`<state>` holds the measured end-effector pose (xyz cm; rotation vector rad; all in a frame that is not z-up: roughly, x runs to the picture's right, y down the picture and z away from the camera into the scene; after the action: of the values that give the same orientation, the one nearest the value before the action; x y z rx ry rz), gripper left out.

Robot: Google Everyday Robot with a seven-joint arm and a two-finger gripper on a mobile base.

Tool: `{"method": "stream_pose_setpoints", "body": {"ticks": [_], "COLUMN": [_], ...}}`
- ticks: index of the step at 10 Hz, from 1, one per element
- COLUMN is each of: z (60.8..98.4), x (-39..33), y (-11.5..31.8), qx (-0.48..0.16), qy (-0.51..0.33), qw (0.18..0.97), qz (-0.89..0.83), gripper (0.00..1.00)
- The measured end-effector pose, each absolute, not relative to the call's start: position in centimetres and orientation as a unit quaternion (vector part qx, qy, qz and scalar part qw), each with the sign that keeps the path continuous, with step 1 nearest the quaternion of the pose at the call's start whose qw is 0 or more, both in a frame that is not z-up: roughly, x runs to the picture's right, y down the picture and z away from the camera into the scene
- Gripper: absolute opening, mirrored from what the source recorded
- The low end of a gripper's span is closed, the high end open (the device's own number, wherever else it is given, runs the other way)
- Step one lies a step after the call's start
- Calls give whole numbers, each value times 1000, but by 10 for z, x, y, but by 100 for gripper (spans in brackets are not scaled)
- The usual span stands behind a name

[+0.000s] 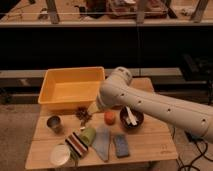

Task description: Place grapes in tray

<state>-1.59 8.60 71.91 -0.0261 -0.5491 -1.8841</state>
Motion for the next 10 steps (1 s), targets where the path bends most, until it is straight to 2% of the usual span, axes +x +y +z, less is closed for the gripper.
{"method": "stream_pose_setpoints", "body": {"ticks": [6,10], "z": [762,799], "x": [-105,-117], "y": [101,126], "qx": [27,32], "qy": [-247,-248], "qw": [545,552], "qz": [-801,-796], "gripper": [80,80]}}
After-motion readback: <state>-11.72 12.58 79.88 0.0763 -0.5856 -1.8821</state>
